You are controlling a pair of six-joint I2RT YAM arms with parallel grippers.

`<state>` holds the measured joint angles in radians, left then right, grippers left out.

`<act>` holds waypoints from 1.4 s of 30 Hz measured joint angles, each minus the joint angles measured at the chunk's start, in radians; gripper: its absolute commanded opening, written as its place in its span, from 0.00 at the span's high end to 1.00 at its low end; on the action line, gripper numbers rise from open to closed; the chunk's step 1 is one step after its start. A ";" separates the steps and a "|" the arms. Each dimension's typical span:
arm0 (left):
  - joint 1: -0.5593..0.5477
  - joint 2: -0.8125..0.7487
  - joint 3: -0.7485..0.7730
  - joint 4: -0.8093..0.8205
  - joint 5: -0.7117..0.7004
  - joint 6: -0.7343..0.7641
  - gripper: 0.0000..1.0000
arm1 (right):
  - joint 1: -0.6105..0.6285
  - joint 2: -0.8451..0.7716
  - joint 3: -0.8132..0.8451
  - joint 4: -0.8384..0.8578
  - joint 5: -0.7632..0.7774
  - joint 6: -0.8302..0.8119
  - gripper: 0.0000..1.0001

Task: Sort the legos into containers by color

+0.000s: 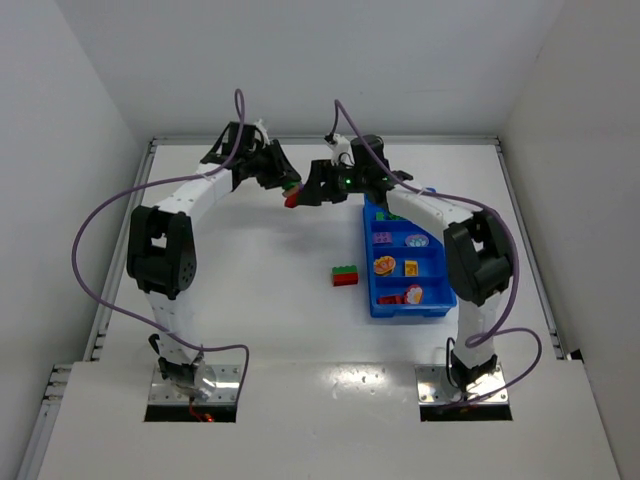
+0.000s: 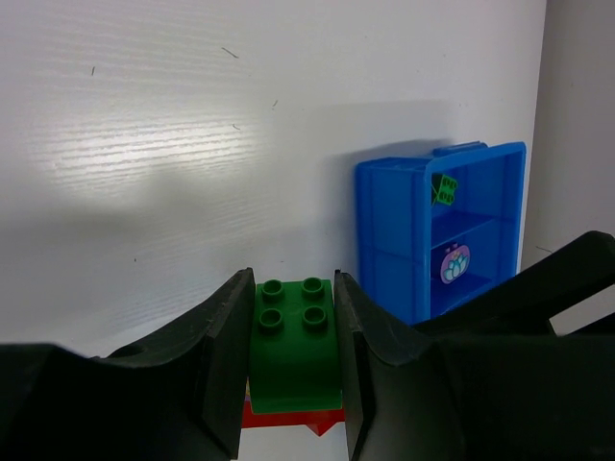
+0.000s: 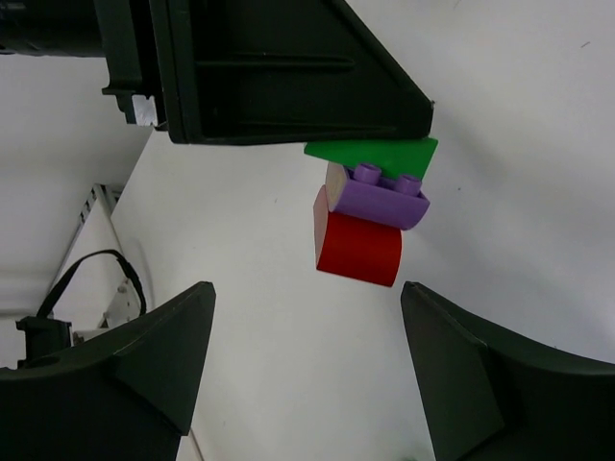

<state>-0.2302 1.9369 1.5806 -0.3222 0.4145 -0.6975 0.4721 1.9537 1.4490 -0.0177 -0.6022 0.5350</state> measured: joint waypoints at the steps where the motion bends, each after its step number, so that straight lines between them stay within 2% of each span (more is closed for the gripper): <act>1: 0.000 0.000 0.000 0.000 0.002 0.000 1.00 | 0.002 0.008 0.008 0.002 0.000 0.000 0.21; 4: 0.000 0.000 -0.001 0.004 0.011 0.000 1.00 | 0.009 0.034 0.029 0.011 0.000 0.004 0.22; 9: -0.003 -0.004 -0.010 0.014 0.021 -0.004 1.00 | 0.015 0.060 0.041 0.031 0.003 0.021 0.30; 12: -0.005 -0.015 -0.024 0.018 0.024 -0.013 1.00 | 0.018 0.062 0.042 0.033 0.013 0.028 0.51; 13: -0.005 -0.020 -0.026 0.018 0.024 -0.014 1.00 | 0.018 0.064 0.042 0.034 0.019 0.030 0.64; 15: -0.004 -0.028 -0.028 0.019 0.019 -0.013 1.00 | 0.016 0.069 0.042 0.036 0.027 0.034 0.75; 16: -0.004 -0.028 -0.029 0.020 0.014 -0.014 1.00 | 0.015 0.070 0.043 0.039 0.031 0.037 0.83; 19: -0.004 -0.028 -0.031 0.026 0.012 -0.019 1.00 | 0.016 0.070 0.043 0.040 0.038 0.042 0.99; 30: 0.001 -0.028 -0.055 0.045 0.017 -0.038 1.00 | 0.016 0.045 -0.019 0.071 0.045 0.015 1.00; 42: 0.023 -0.025 0.040 0.108 -0.011 -0.051 1.00 | 0.039 -0.191 -0.226 -0.018 0.026 -0.163 1.00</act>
<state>-0.2073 1.9118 1.6207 -0.2142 0.4030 -0.7490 0.5114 1.7626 1.2232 -0.0357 -0.5758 0.3717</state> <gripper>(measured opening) 0.410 0.381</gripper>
